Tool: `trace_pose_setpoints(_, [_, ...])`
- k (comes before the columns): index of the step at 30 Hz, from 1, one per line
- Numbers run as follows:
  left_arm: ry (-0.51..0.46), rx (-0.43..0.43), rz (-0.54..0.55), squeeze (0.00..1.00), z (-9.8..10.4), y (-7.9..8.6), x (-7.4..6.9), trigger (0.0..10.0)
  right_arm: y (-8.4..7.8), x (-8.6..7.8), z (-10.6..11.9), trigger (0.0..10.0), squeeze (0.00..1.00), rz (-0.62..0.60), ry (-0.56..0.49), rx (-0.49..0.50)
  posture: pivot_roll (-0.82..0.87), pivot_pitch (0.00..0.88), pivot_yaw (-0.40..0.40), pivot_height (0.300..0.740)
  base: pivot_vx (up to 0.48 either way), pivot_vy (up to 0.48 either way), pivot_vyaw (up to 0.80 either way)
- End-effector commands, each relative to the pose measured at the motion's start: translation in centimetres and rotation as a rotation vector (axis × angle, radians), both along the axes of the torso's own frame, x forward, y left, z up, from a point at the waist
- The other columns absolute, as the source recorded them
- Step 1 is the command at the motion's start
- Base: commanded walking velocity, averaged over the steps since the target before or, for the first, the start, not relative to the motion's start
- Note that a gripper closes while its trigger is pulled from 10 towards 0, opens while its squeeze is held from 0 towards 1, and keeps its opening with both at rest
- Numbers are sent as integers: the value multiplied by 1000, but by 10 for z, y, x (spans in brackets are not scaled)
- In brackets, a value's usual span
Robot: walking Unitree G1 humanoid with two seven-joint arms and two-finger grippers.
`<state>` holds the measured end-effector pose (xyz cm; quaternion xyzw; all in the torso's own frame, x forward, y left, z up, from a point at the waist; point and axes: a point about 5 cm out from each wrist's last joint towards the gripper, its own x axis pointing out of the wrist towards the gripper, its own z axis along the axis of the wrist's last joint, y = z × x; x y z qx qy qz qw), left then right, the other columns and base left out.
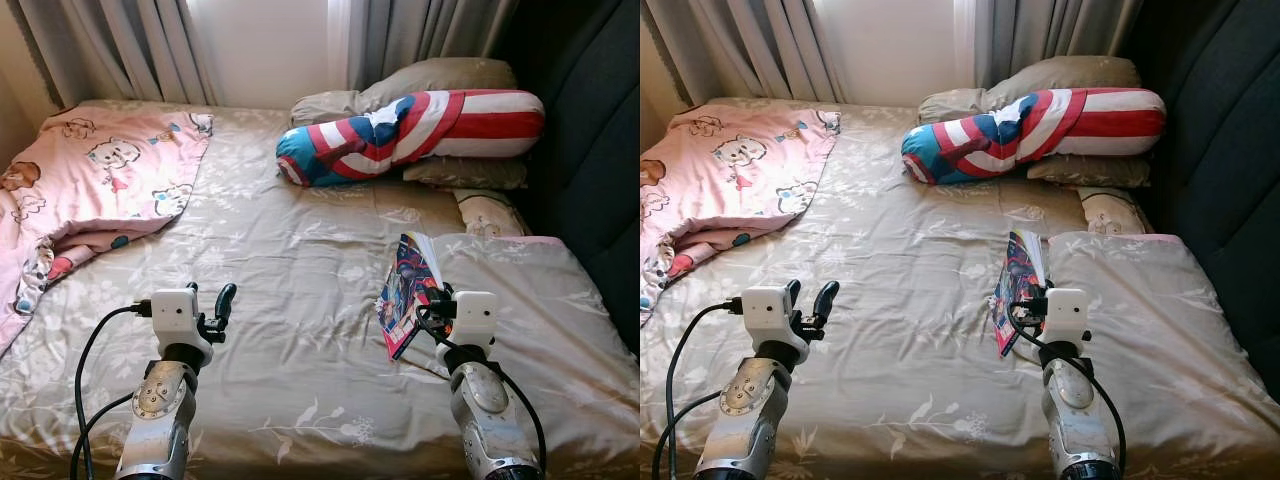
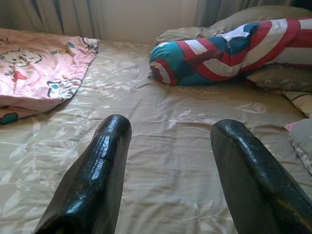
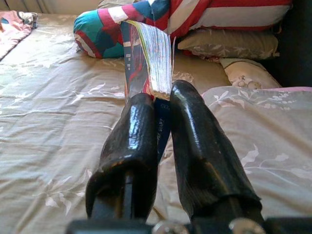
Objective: Clean up the room
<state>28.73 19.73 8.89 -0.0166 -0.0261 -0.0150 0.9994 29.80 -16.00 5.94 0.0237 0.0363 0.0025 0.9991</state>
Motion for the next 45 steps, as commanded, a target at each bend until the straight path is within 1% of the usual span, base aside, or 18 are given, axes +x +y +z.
trace_pose_setpoints(1, [7, 1, -11, 0, -2, -2, 0, 10000, 0, 5, 12, 10000, 0, 2, -71, 3, 44, 44, -49, 720, 0, 0, 0])
trace_pose_setpoints(8, [6, 2, -16, 0, -1, -2, 0, 10000, 1, 5, 14, 10000, 0, 5, -73, 3, 43, 37, -47, 720, 0, 0, 0])
trace_pose_setpoints(10, [5, 2, -18, 0, -1, -3, 0, 10000, 2, 6, 12, 10000, 0, 15, -52, -12, 43, 40, -48, 720, 0, 0, 0])
trace_pose_setpoints(13, [7, 1, -17, 0, -1, -3, 0, 10000, 4, 6, 12, 10000, 0, 24, -53, -20, 44, 47, -50, 700, 0, 0, 0])
trace_pose_setpoints(14, [7, 1, -17, 0, -1, -3, 0, 10000, 4, 5, 13, 10000, 0, 26, -70, -15, 44, 50, -50, 696, 0, 0, 0])
trace_pose_setpoints(20, [9, -1, -17, 0, -2, -4, -1, 10000, 4, 4, 15, 10000, 0, 28, -83, -14, 44, 54, -51, 696, 0, 0, 0])
trace_pose_setpoints(28, [8, 2, -6, 0, -1, 1, -2, 10000, 6, 5, 18, 10000, 0, 46, -104, -23, 43, 59, -53, 696, 0, 0, 0])
trace_pose_setpoints(36, [9, 6, -1, 0, 0, 3, -1, 10000, 6, 5, 16, 10000, 0, 52, -79, -41, 42, 60, -53, 696, 0, 0, 0])
trace_pose_setpoints(40, [10, 4, -3, 0, -1, 2, -1, 10000, 6, 6, 15, 10000, 0, 49, -73, -41, 40, 60, -53, 671, 0, 0, 0])
trace_pose_setpoints(41, [10, 3, -4, 0, -1, 1, -1, 10000, 6, 5, 17, 10000, 0, 52, -93, -36, 41, 60, -53, 666, 0, 0, 0])
trace_pose_setpoints(45, [10, 0, -4, 0, -1, 1, -2, 10000, 7, 4, 19, 10000, 0, 57, -113, -25, 41, 61, -53, 666, 0, 0, 0])
